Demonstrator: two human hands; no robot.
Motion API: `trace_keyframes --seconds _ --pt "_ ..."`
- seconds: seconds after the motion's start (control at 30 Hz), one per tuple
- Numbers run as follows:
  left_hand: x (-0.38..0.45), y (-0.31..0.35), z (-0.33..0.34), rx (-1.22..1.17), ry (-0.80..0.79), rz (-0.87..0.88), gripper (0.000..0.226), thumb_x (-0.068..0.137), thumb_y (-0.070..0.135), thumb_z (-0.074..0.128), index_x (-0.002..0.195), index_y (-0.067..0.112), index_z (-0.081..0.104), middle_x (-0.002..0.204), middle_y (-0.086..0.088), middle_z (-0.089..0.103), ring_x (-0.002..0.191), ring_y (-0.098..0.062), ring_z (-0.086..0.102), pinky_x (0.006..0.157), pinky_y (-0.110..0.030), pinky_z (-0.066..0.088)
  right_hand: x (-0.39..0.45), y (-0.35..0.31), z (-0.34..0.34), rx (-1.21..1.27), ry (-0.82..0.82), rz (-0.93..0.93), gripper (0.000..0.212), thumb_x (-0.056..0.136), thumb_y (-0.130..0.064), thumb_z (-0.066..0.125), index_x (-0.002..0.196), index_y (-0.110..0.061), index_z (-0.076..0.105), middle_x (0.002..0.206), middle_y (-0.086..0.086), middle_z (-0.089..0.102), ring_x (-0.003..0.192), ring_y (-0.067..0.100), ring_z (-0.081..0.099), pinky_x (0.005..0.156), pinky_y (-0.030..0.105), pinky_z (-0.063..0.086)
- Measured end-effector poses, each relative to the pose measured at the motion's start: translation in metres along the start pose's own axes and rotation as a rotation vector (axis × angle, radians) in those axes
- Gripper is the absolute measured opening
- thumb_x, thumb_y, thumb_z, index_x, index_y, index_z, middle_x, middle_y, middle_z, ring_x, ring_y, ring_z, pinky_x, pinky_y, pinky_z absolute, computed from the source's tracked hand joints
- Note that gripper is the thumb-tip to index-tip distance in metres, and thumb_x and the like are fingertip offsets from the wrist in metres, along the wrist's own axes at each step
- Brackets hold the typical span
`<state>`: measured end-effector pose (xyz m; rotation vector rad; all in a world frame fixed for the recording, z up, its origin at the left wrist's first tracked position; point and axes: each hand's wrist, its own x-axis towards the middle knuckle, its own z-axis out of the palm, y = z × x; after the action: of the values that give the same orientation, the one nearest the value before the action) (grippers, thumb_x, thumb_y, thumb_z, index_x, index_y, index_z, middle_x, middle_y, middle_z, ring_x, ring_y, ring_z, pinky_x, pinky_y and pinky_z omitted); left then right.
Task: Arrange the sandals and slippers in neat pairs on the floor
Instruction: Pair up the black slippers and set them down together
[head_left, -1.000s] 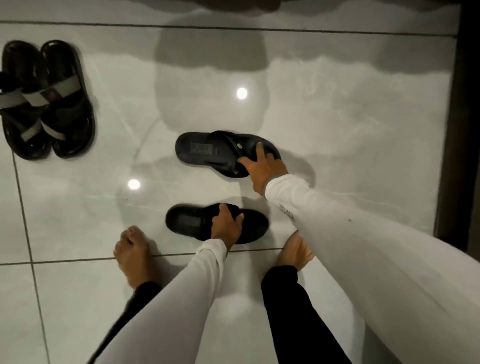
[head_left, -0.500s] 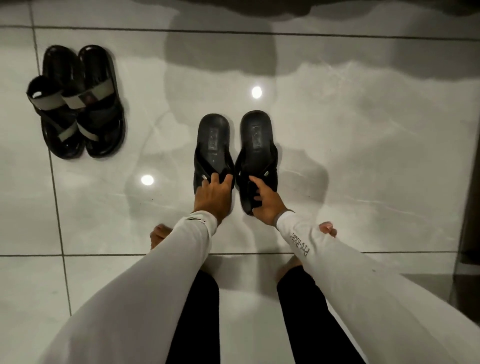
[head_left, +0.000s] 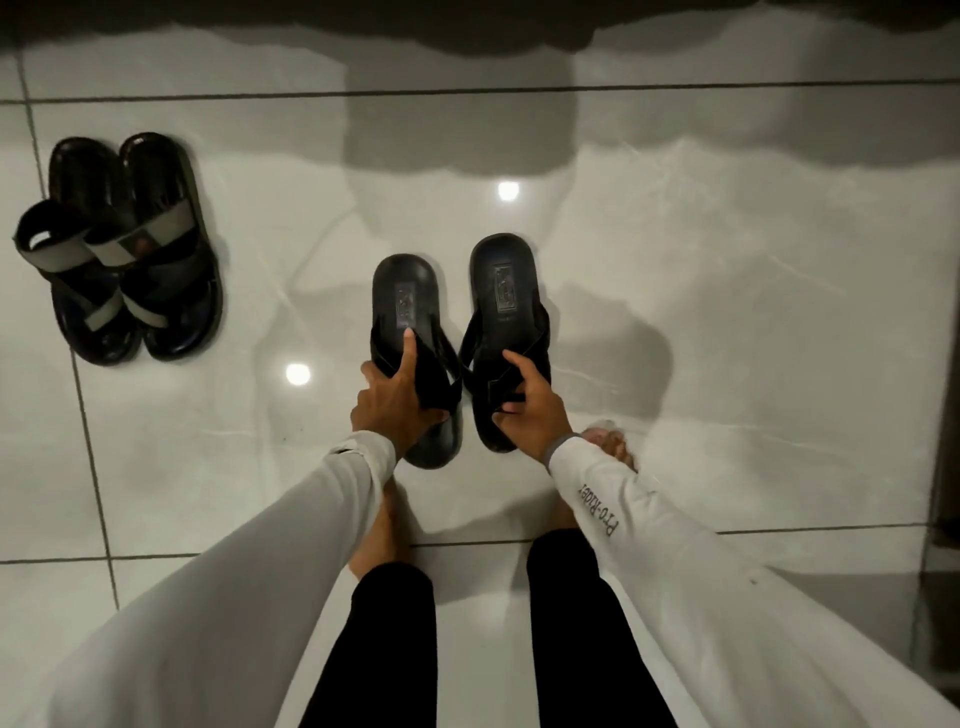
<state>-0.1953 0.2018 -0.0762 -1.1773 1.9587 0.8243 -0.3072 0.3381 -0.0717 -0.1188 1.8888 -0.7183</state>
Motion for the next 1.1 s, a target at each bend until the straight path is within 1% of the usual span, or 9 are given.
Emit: trace_keyframes --seconds 0.1,0.2,0.33,0.5,0.63,0.77,0.97,1.03,1.1 --pt "0.007 0.017 -0.007 0.013 -0.008 -0.013 0.112 0.077 0.046 0.077 0.155 0.037 -0.002 0.133 -0.025 0.036 0.107 -0.052 0.057 0.09 -0.054 0.053 0.008 -0.003 -0.012 -0.002 0.01 0.043 0.076 0.08 0.009 0.059 0.144 -0.025 0.038 0.136 0.012 0.056 0.11 0.03 0.063 0.09 0.028 0.05" --pt "0.015 0.038 -0.016 0.019 -0.012 0.01 0.111 0.077 0.044 0.077 0.155 0.037 -0.002 0.134 -0.025 0.036 0.108 -0.052 0.057 0.089 -0.054 0.053 0.017 -0.009 -0.03 -0.022 0.019 0.066 0.076 0.079 0.007 0.06 0.143 -0.025 0.037 0.136 0.014 0.057 0.123 0.032 0.056 0.105 0.038 0.048" --pt "0.029 0.076 -0.023 0.02 0.0 0.046 0.112 0.076 0.046 0.078 0.155 0.037 -0.001 0.134 -0.025 0.037 0.108 -0.052 0.058 0.089 -0.054 0.053 0.032 -0.014 -0.062 -0.019 0.065 0.089 0.074 0.078 0.006 0.06 0.142 -0.024 0.039 0.134 0.015 0.058 0.123 0.033 0.056 0.108 0.043 0.046" --pt "0.045 0.124 -0.029 0.055 -0.011 0.095 0.112 0.075 0.047 0.078 0.155 0.036 0.0 0.133 -0.025 0.038 0.108 -0.051 0.058 0.09 -0.055 0.053 0.048 -0.017 -0.109 -0.049 0.122 0.086 0.065 0.08 0.009 0.054 0.138 -0.019 0.044 0.127 0.017 0.062 0.113 0.033 0.062 0.095 0.03 0.048" --pt "0.052 0.164 -0.03 0.076 -0.013 0.127 0.112 0.076 0.046 0.078 0.156 0.035 0.001 0.131 -0.024 0.039 0.108 -0.048 0.059 0.09 -0.053 0.052 0.063 -0.018 -0.148 -0.095 0.196 0.069 0.057 0.077 0.008 0.053 0.128 -0.017 0.05 0.116 0.019 0.065 0.106 0.037 0.063 0.095 0.037 0.051" --pt "0.065 0.2 -0.031 0.028 -0.028 0.131 0.113 0.074 0.046 0.079 0.156 0.035 0.002 0.133 -0.023 0.038 0.112 -0.048 0.056 0.094 -0.054 0.049 0.081 -0.019 -0.181 -0.15 0.23 0.076 0.053 0.075 0.006 0.055 0.123 -0.016 0.052 0.111 0.02 0.067 0.102 0.037 0.063 0.083 0.026 0.043" --pt "0.064 0.23 -0.038 -0.027 -0.037 0.181 0.108 0.078 0.042 0.076 0.156 0.033 0.003 0.136 -0.021 0.037 0.115 -0.047 0.055 0.099 -0.052 0.048 0.087 -0.019 -0.22 -0.211 0.279 0.07 0.052 0.072 0.008 0.054 0.118 -0.014 0.056 0.116 0.022 0.063 0.104 0.039 0.062 0.082 0.025 0.042" --pt "0.052 0.224 -0.04 0.023 -0.006 0.236 0.105 0.08 0.042 0.074 0.157 0.03 0.004 0.135 -0.022 0.039 0.109 -0.047 0.059 0.095 -0.053 0.052 0.074 -0.023 -0.224 -0.27 0.28 0.062 0.055 0.071 0.006 0.056 0.122 -0.014 0.054 0.12 0.024 0.058 0.106 0.041 0.059 0.085 0.03 0.046" --pt "0.035 0.205 -0.042 0.1 0.005 0.255 0.104 0.081 0.045 0.072 0.157 0.029 0.002 0.142 -0.024 0.036 0.111 -0.048 0.058 0.093 -0.056 0.052 0.052 -0.03 -0.221 -0.378 0.247 0.07 0.059 0.073 0.001 0.061 0.127 -0.017 0.05 0.125 0.024 0.053 0.111 0.043 0.055 0.095 0.042 0.049"
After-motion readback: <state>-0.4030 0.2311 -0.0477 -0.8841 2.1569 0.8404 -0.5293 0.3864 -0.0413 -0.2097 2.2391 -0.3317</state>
